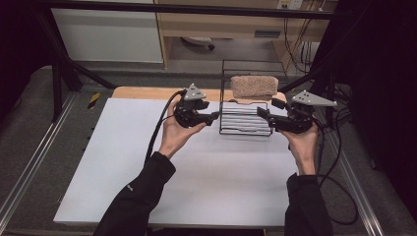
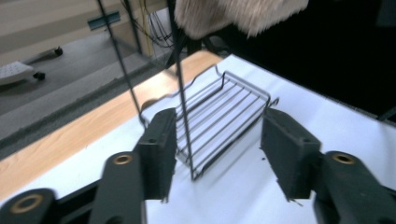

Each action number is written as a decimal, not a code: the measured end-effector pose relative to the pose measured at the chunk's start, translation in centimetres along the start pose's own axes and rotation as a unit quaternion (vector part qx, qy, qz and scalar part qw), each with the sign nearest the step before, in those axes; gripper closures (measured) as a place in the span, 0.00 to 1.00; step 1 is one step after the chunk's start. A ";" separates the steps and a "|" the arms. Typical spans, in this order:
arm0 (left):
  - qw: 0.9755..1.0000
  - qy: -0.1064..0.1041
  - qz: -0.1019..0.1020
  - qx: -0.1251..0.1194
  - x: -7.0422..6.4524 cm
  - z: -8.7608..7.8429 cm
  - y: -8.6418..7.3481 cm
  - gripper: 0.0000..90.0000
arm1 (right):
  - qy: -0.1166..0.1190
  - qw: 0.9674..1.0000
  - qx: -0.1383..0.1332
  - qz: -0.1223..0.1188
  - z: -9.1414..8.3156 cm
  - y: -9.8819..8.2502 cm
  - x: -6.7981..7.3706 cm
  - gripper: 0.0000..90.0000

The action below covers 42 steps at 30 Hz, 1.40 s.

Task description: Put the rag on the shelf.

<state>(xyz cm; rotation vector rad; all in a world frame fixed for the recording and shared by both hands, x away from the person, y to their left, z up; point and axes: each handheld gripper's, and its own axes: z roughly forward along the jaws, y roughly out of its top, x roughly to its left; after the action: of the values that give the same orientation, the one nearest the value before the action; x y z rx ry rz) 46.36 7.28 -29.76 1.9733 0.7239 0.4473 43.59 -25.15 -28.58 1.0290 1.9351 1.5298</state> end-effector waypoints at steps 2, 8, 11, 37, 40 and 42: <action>1.000 0.003 -0.003 0.005 0.3 -0.5 -1.0 0.43 | 0.005 1.000 0.005 0.003 0.1 -0.5 0.2 0.21; 1.000 0.002 -0.018 0.019 1.1 -1.6 -4.3 0.31 | 0.020 0.999 0.026 0.012 0.6 -2.2 0.8 0.10; 0.999 0.000 -0.024 0.024 1.4 -2.2 -6.0 0.27 | 0.023 0.999 0.036 0.012 0.7 -3.2 0.9 0.07; 0.996 0.035 -0.062 0.053 4.3 -9.6 -19.6 0.10 | 0.065 0.992 0.101 0.039 0.2 -13.6 2.0 0.01; 0.995 0.040 -0.068 0.058 4.5 -10.1 -20.7 0.09 | 0.063 0.991 0.110 0.038 -0.3 -14.8 1.9 0.01; 0.995 0.045 -0.070 0.057 4.6 -10.4 -21.2 0.09 | 0.063 0.991 0.107 0.043 -0.7 -15.5 1.7 0.01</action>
<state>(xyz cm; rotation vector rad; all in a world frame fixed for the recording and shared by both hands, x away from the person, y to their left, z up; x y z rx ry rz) 37.38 25.05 -43.30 2.0030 0.9569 0.4195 37.84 -25.84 -43.13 1.1409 2.2073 1.4897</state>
